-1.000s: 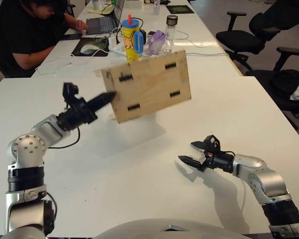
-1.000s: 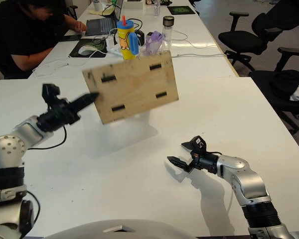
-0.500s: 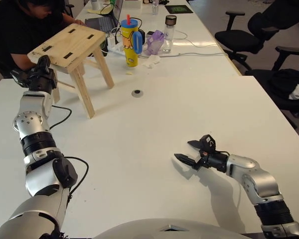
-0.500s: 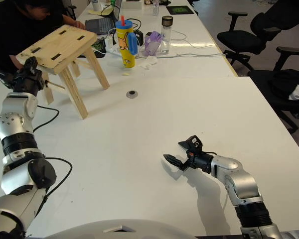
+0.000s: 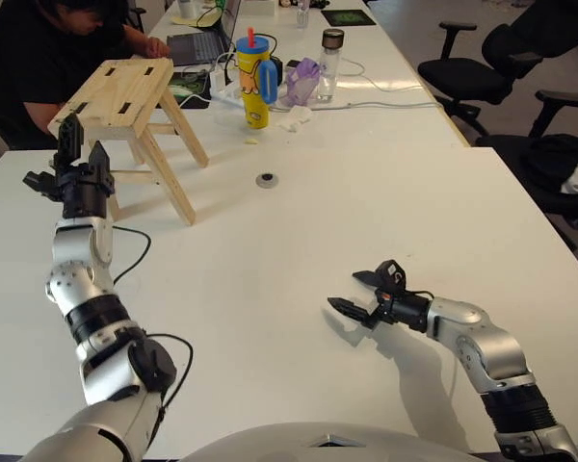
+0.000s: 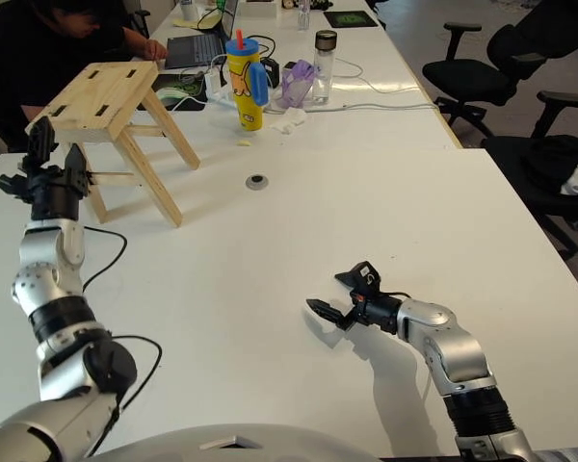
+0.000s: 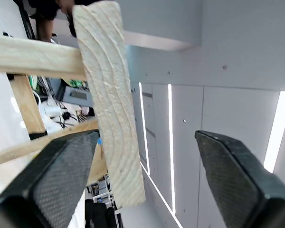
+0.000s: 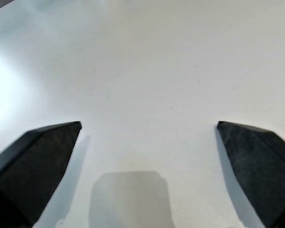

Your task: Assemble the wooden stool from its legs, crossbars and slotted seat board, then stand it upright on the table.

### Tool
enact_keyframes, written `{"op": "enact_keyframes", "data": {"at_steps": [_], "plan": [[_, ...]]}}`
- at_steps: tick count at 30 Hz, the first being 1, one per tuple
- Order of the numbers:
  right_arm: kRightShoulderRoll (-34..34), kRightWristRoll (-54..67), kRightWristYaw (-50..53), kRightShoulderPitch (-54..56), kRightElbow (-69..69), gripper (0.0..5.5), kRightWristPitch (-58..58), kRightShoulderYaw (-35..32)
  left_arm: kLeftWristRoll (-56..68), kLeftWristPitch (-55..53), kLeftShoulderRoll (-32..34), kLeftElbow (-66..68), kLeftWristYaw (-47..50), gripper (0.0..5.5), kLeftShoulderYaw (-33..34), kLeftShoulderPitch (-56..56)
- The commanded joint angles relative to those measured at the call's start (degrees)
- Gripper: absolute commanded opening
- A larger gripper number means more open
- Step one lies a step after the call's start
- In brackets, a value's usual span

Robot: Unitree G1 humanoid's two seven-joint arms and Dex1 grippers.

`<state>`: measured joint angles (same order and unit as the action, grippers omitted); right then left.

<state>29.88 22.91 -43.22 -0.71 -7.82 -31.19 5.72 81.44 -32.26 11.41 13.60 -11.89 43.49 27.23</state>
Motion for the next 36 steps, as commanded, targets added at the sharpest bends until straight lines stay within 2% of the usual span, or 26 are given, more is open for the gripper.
{"op": "enact_keyframes", "data": {"at_steps": [1, 4, 9, 12, 14, 17, 23, 30, 36], "plan": [[-0.3, -0.2, 0.8, -1.1, -0.7, 5.40, -1.0, -0.2, -4.8, -6.9, 0.6, -11.6, -3.9, 3.72, -8.2, -13.0], [-0.7, 0.2, 1.1, -0.9, -1.1, 5.40, -1.3, -0.6, -12.1, -7.4, 2.2, -15.8, -7.2, 3.72, -15.4, -16.5], [-4.8, 0.3, 4.3, 2.8, 0.1, 5.40, 1.6, -2.6, -32.5, 3.2, 5.2, -19.5, -13.7, 3.72, -28.1, -15.8], [-10.1, -2.5, 11.5, 7.5, 2.7, 5.40, 6.2, -4.0, -44.0, 10.4, 5.9, -19.1, -14.0, 3.72, -34.0, -13.4], [-13.8, -8.5, 20.6, 11.1, 5.1, 5.40, 9.5, -3.1, -50.3, 15.1, 5.0, -17.1, -11.7, 3.72, -35.8, -11.7], [-18.7, -14.6, 31.2, 16.8, 8.9, 5.40, 9.4, -2.1, -55.9, 19.4, 2.0, -14.2, -7.2, 3.72, -36.9, -10.5], [-23.2, -20.3, 38.8, 24.4, 16.3, 5.40, 19.3, -2.5, -66.6, 27.0, -3.6, -9.8, 1.3, 3.72, -40.4, -7.6], [-26.9, -18.4, 40.9, 30.6, 23.2, 5.40, 22.4, -6.2, -74.8, 29.8, -5.7, -6.5, 11.0, 3.72, -39.5, -4.5], [-29.0, -17.5, 40.2, 32.5, 26.7, 5.40, 23.4, -6.6, -77.8, 33.9, -4.7, -1.8, 11.7, 3.72, -39.6, -0.6]]}}
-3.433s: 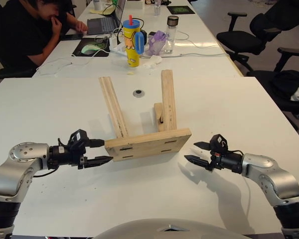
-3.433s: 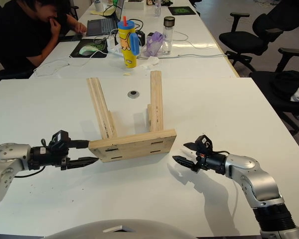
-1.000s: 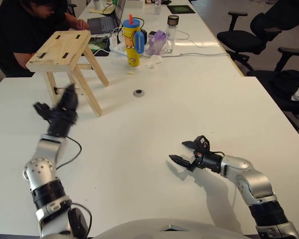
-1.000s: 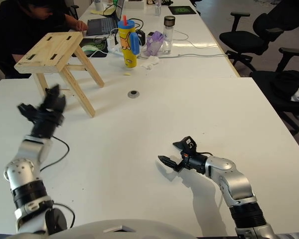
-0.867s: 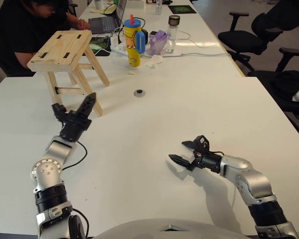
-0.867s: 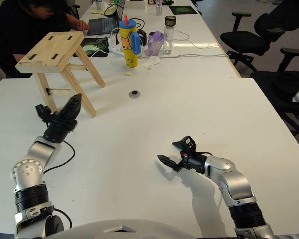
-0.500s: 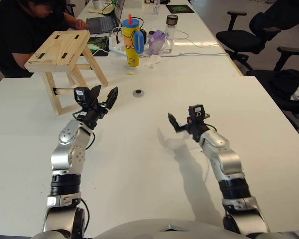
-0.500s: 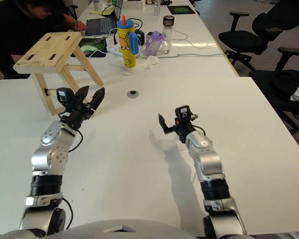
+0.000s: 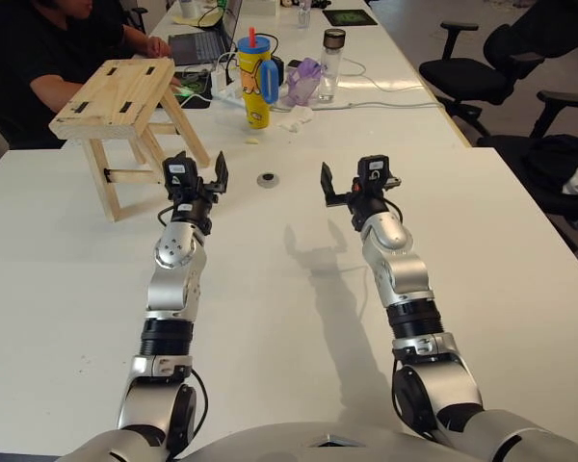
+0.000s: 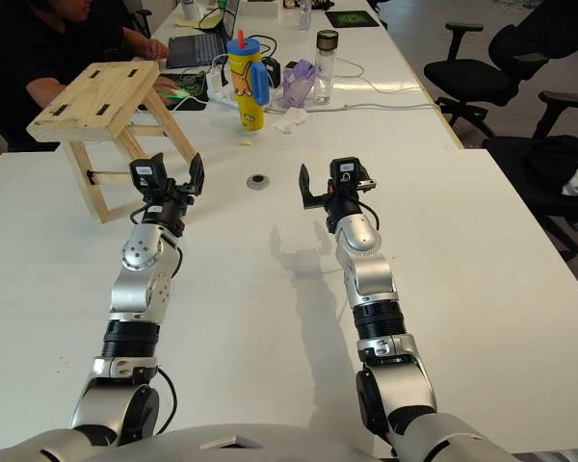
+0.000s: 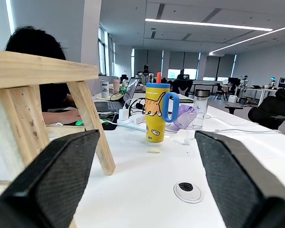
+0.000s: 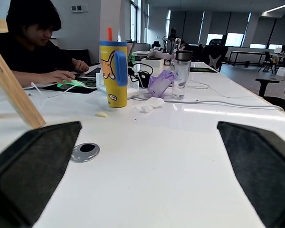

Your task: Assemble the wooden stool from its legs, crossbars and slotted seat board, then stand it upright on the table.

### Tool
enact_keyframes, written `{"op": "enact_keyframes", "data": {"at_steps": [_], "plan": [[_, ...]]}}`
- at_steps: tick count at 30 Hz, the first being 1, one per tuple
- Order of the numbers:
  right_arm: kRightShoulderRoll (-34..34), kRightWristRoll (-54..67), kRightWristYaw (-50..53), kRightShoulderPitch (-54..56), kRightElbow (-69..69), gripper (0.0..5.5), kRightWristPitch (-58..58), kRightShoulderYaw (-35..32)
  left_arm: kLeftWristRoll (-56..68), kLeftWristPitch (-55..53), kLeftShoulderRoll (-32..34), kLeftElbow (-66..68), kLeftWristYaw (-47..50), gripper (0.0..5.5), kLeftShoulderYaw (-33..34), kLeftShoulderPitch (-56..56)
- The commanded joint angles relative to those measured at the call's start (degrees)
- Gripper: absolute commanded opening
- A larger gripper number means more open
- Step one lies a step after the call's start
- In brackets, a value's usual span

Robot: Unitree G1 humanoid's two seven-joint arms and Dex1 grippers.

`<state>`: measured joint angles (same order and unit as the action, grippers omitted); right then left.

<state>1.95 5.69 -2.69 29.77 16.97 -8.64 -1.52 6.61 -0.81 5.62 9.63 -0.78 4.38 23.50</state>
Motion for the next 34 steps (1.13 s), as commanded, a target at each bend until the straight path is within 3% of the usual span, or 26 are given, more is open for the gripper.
{"op": "enact_keyframes", "data": {"at_steps": [1, 34], "plan": [[-1.2, -1.1, -0.1, 2.2, 2.2, 5.40, 1.6, 1.1, -3.5, 2.7, 1.4, 2.9, 0.4, 3.72, -0.7, 3.5], [-0.7, -4.0, 0.3, 1.8, 7.2, 5.40, 8.4, 0.7, -2.9, 11.6, -3.8, 9.1, -2.5, 3.72, -2.5, 4.3]]}}
